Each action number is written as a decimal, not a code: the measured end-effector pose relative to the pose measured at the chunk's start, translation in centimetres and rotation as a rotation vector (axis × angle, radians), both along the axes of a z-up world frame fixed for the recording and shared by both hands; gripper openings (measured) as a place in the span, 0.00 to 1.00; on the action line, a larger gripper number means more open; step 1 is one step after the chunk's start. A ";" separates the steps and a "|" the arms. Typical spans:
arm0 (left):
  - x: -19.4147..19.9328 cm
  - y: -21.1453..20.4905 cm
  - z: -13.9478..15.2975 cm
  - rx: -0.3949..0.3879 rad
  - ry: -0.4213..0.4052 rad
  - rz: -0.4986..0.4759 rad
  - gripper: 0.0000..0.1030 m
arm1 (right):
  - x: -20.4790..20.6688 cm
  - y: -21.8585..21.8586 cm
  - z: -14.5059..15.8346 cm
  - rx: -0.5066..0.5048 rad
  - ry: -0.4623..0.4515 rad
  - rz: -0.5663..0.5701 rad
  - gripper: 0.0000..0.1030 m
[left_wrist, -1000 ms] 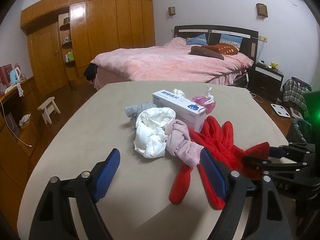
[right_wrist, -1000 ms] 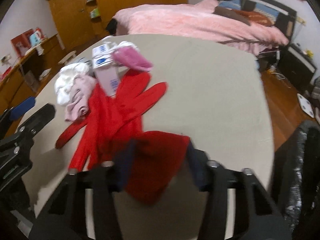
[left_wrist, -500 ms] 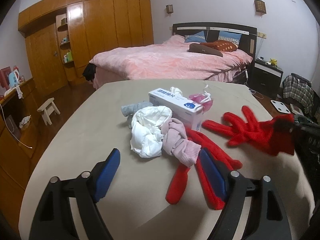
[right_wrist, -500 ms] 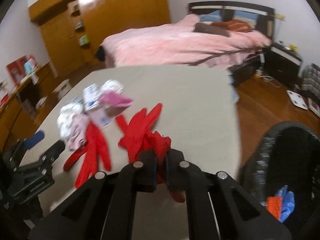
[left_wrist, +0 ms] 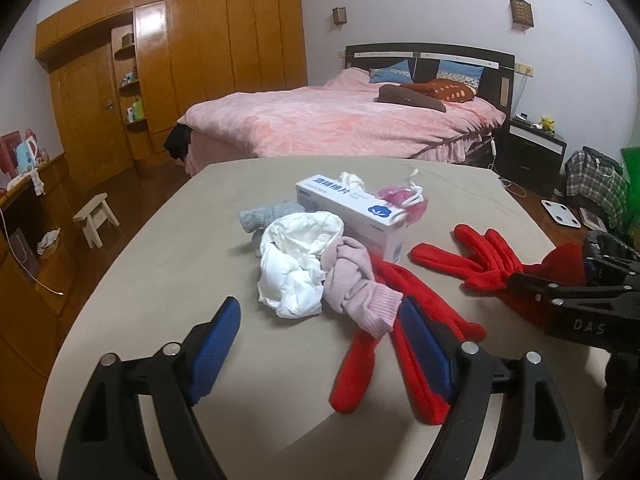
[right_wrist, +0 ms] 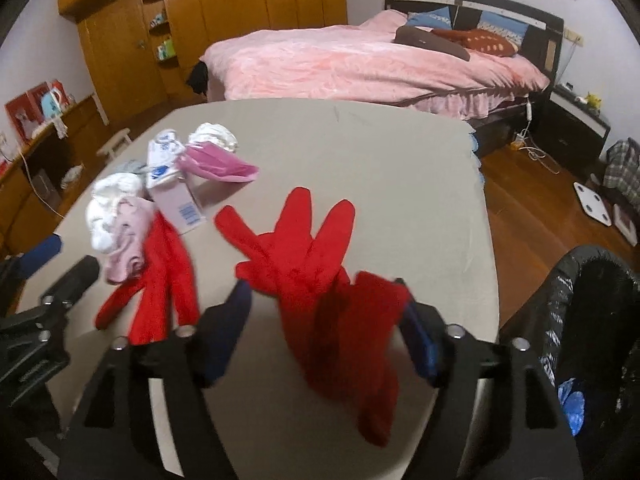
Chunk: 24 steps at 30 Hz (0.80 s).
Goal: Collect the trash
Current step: 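Lift the red glove with the right tool while the left grasps the white cloth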
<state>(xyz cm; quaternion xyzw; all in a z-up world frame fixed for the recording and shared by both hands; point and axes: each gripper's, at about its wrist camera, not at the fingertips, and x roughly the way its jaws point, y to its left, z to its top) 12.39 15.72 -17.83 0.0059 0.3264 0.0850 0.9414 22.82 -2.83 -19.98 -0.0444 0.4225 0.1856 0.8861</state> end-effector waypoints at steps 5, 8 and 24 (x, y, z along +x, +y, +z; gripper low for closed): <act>0.5 0.8 0.0 -0.005 0.001 0.017 0.78 | 1.1 0.2 -1.5 -0.021 0.067 -0.019 0.52; 1.1 1.3 -0.1 -0.001 0.004 0.024 0.76 | 1.4 0.5 -1.4 -0.003 0.068 0.000 0.20; 2.1 3.5 -0.9 -0.111 0.041 0.006 0.21 | 1.4 1.2 0.2 0.065 0.033 0.017 0.13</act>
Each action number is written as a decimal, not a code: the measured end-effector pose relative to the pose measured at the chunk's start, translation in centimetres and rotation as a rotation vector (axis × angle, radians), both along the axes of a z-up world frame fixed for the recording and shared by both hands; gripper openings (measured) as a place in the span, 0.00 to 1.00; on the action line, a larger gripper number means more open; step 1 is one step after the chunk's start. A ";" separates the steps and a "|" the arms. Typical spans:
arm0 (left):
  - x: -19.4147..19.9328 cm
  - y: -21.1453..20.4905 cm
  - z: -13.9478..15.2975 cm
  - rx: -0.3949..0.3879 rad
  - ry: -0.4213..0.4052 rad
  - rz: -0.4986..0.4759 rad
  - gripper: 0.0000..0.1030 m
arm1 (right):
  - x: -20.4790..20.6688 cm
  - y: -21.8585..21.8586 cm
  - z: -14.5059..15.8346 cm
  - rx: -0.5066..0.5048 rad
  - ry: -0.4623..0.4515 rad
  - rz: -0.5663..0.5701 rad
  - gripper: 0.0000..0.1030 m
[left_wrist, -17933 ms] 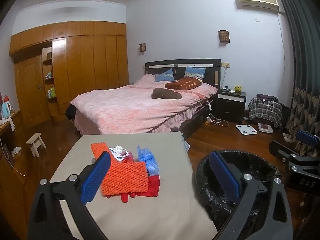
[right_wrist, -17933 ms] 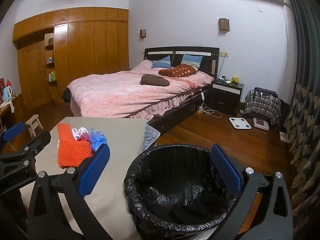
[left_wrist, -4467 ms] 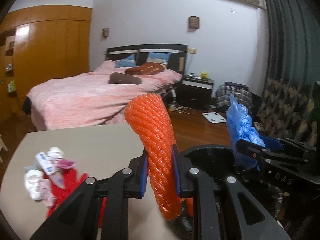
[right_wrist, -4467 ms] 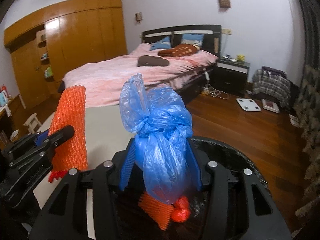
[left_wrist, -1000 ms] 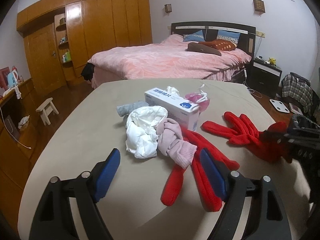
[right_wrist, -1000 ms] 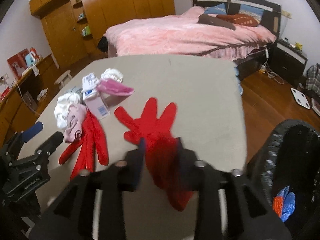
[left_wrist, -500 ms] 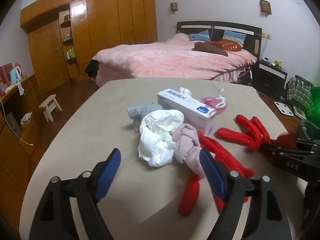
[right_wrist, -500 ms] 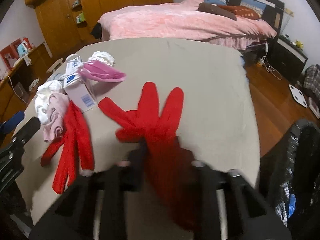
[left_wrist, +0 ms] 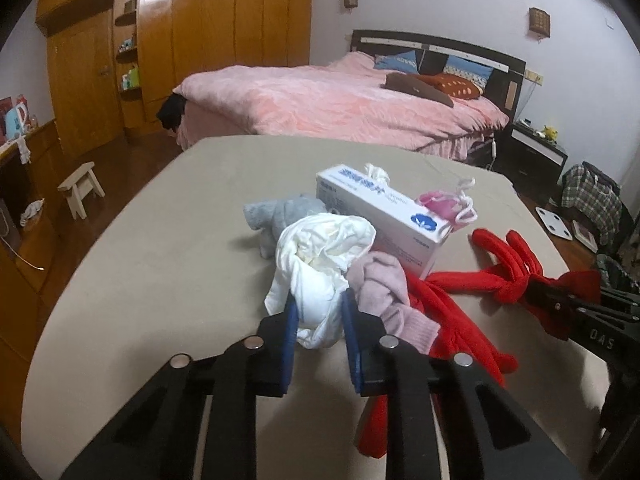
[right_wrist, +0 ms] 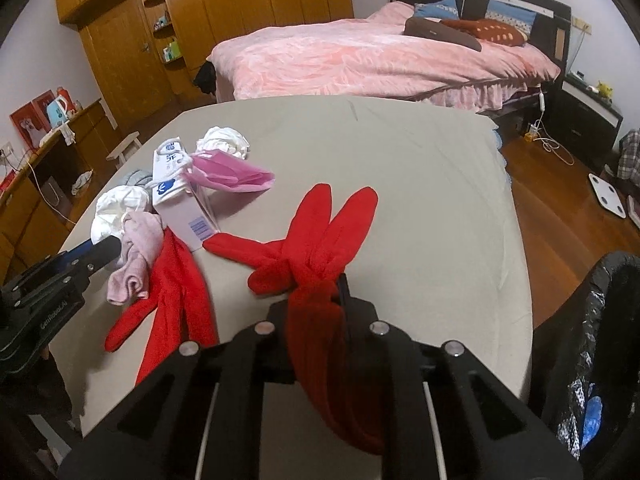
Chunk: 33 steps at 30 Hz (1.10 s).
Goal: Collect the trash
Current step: 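Lift the red glove with the right tool while the left grasps the white cloth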
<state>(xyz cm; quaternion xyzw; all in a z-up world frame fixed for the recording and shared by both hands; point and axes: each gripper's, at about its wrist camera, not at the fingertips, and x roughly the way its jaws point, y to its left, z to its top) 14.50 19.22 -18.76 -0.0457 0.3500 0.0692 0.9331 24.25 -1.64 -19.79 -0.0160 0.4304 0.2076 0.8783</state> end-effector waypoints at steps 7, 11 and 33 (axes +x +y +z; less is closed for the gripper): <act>-1.5 -0.4 2.4 0.002 -0.047 0.018 0.21 | -1.1 -1.2 1.7 0.038 -0.030 -0.016 0.13; -2.1 -1.2 3.8 0.018 -0.075 0.008 0.20 | -1.9 -1.8 3.1 0.058 -0.055 -0.015 0.13; -2.6 -7.3 9.0 0.036 -0.158 -0.112 0.20 | -5.8 -7.5 10.6 0.120 -0.193 -0.070 0.13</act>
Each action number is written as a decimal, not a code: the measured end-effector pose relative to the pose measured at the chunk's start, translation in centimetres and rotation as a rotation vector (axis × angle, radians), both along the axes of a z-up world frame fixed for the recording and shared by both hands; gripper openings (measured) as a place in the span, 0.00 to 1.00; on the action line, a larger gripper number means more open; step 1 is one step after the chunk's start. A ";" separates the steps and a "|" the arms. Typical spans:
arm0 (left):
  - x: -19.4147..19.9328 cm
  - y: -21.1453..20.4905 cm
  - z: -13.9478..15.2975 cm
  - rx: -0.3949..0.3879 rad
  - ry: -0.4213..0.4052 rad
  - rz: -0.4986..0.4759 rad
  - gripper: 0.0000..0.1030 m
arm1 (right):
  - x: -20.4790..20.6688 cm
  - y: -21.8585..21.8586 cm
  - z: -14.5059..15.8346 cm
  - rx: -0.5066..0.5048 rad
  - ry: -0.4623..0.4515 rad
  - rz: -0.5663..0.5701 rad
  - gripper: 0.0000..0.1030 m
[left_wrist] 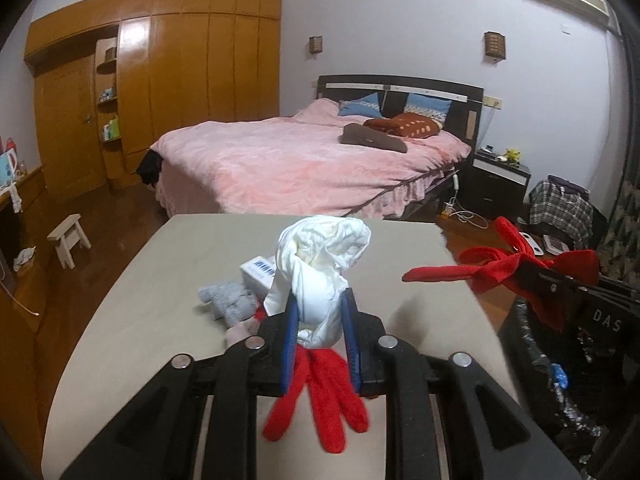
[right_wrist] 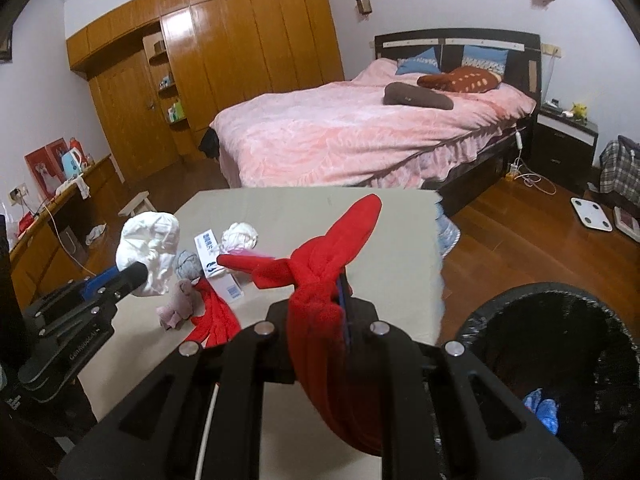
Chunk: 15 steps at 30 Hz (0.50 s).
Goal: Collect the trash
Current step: 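Lift the red glove with the right tool while the left grasps the white cloth, then carry the red glove and white cloth over the trash bin and open both tools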
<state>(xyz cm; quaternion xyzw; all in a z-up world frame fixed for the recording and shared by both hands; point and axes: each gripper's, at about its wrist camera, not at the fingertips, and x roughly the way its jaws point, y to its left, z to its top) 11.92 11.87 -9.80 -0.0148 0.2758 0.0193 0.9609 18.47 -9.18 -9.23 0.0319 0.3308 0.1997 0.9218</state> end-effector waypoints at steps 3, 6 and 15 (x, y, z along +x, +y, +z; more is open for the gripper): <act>0.1 -0.9 0.2 -0.002 -0.004 -0.017 0.20 | -0.4 -1.0 0.5 0.004 -0.012 -0.013 0.13; 0.2 -1.8 0.5 -0.004 -0.007 -0.034 0.20 | -0.8 -2.1 1.0 0.007 -0.022 -0.029 0.13; 0.8 -5.4 1.4 -0.013 -0.023 -0.105 0.20 | -1.9 -5.5 2.2 -0.007 -0.051 -0.087 0.13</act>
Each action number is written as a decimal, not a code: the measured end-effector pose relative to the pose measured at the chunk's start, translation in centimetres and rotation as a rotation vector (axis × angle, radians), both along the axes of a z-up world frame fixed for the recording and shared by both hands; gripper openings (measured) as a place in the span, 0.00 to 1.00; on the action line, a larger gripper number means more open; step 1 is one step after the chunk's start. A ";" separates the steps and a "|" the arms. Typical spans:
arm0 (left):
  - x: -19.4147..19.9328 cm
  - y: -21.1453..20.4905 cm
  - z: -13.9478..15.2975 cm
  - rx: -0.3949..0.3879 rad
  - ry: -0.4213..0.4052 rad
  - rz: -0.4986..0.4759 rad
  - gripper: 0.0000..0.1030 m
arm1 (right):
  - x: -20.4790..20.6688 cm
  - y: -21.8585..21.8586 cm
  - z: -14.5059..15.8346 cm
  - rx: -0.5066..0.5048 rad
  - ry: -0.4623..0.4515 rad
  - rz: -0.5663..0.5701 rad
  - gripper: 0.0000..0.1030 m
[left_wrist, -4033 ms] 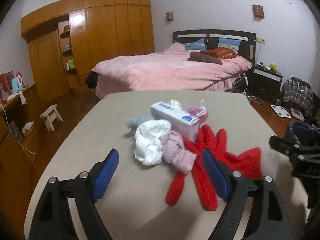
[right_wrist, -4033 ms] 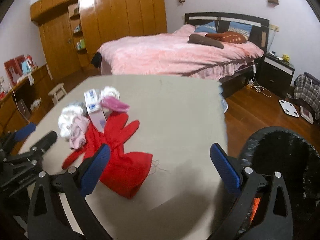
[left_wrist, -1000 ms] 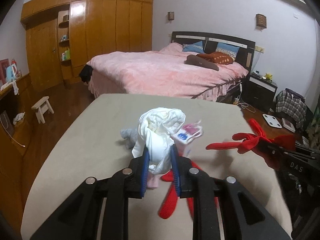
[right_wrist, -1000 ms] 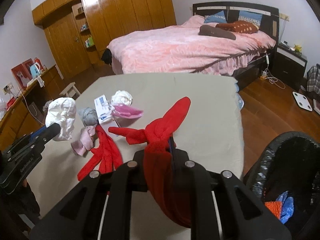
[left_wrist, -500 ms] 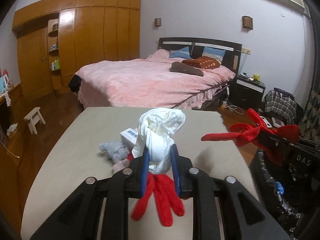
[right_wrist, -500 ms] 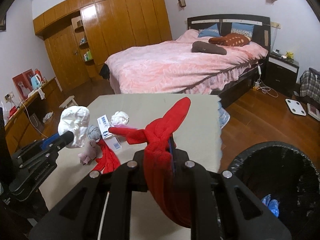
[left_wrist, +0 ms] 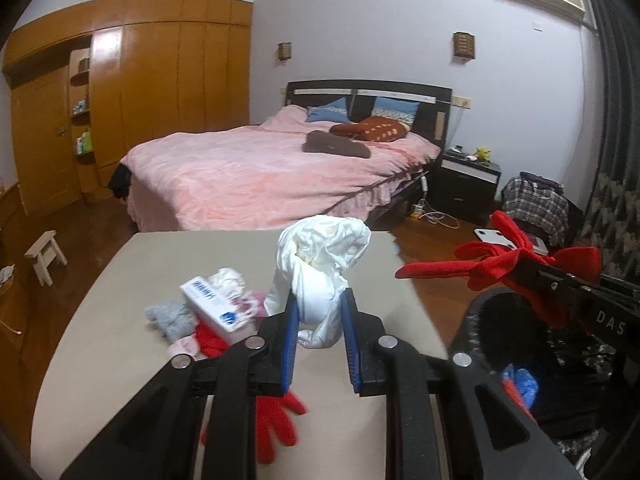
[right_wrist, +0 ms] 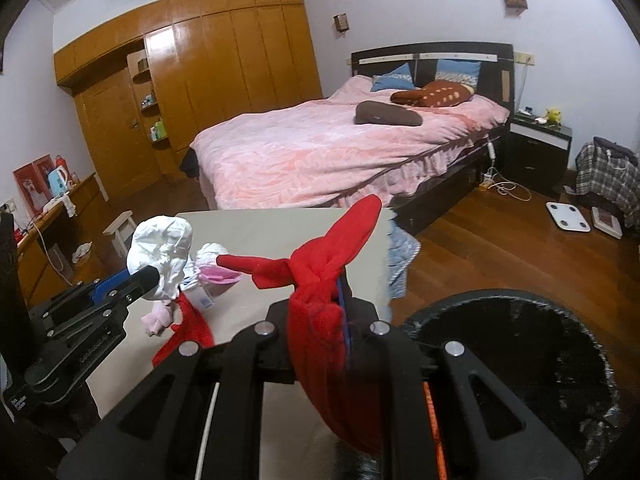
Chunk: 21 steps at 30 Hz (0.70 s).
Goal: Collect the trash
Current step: 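Carry the red glove and white cloth over the trash bin and open both tools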
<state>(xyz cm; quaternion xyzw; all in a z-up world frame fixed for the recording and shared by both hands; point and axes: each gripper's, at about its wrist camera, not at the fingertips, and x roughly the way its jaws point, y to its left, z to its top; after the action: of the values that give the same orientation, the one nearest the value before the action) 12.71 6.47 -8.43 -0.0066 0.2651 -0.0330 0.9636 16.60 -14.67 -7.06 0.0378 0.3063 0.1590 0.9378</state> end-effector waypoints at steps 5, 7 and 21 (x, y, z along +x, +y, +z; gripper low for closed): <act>0.2 -3.1 0.4 -0.014 -0.005 -0.061 0.20 | -0.9 -2.6 0.3 -0.022 -0.007 -0.051 0.13; 0.3 -4.2 0.4 -0.019 -0.006 -0.085 0.20 | -1.1 -3.6 0.3 -0.033 -0.009 -0.075 0.13; 0.4 -12.3 -0.9 -0.040 0.012 -0.256 0.20 | -2.8 -11.3 -0.9 -0.079 0.009 -0.250 0.13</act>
<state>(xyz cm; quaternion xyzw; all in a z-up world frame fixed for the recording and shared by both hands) 13.07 -5.79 -9.31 0.0077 0.2690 -0.1611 0.9496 13.82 -25.94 -7.96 0.0397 0.3095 0.0283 0.9496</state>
